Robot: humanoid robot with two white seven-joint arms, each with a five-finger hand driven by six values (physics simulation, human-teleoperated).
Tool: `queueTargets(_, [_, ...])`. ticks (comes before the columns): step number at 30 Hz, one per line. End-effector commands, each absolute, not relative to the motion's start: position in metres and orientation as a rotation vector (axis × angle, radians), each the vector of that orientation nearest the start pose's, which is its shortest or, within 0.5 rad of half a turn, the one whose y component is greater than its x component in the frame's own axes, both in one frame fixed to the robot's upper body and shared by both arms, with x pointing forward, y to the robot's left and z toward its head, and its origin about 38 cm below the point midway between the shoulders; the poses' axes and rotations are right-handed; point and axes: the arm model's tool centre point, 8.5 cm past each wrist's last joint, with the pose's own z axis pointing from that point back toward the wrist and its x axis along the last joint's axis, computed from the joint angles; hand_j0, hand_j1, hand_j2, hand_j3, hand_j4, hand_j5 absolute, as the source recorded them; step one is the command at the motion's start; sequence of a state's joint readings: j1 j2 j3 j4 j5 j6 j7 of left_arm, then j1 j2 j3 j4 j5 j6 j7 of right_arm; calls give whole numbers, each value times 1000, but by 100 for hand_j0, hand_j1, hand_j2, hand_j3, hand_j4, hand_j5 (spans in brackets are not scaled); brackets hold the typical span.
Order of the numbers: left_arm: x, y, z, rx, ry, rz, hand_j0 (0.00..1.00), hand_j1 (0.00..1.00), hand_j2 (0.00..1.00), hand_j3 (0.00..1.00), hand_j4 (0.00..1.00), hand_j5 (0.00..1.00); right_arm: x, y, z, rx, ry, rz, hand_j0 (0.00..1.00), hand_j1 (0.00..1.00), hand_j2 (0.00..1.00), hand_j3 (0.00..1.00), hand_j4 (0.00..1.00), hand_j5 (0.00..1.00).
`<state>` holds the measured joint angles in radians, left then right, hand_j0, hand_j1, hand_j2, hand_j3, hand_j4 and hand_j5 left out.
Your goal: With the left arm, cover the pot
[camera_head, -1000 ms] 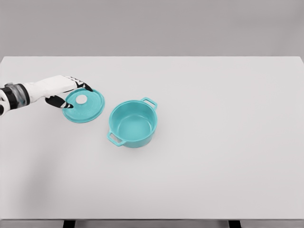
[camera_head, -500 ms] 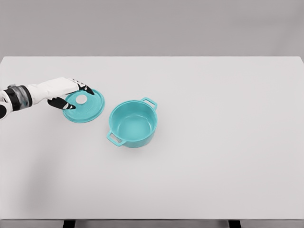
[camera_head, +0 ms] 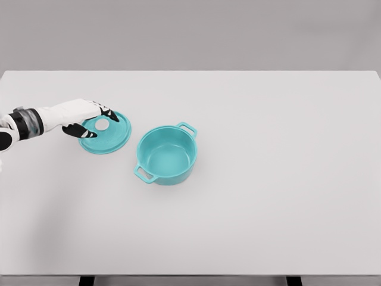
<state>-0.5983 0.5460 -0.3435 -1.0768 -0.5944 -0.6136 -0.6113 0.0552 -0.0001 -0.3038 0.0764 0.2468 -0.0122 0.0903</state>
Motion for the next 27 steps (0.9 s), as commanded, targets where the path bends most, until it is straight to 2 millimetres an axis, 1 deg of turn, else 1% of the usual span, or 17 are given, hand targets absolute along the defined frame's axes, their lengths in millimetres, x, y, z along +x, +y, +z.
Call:
queueTargets(1, [478,330,146,396,-1264,-1818,73,73,73,73,73,73,-59,-256,-258,22,111,-68,100,100,100,100,100,100])
queueTargets(3, [479,327,144,388,-1267,-1816,73,73,73,73,73,73,-59,-256,-258,22,111,-68,100,100,100,100,100,100])
queueTargets(8, [479,328,141,384,-1262,-1808,73,73,73,73,73,73,-59,-256,-258,22,111,-68,100,100,100,100,100,100])
queueTargets(11, [479,329,142,385,-1261,-1808,70,70,70,70,70,70,-59,-256,-258,22,111,-68,100,100,100,100,100,100])
queueTargets(14, [479,329,142,385,-1262,-1809,64,64,64,64,64,64,-59,-256,-258,22,111,-68,100,100,100,100,100,100])
queueTargets(16, [479,328,142,385,-1263,-1810,57,57,57,57,57,57,-59,-256,-258,22,111,-69,100,100,100,100,100,100])
queueTargets(20, [478,330,145,392,-1265,-1814,57,57,57,57,57,57,-59,-256,-258,22,111,-68,100,100,100,100,100,100])
queueTargets(21, [478,330,145,393,-1264,-1814,55,55,55,55,55,55,-59,-256,-258,22,111,-68,100,100,100,100,100,100])
queueTargets(27, [478,329,148,394,-1276,-1815,52,52,52,52,52,52,-59,-256,-258,22,111,-69,100,100,100,100,100,100])
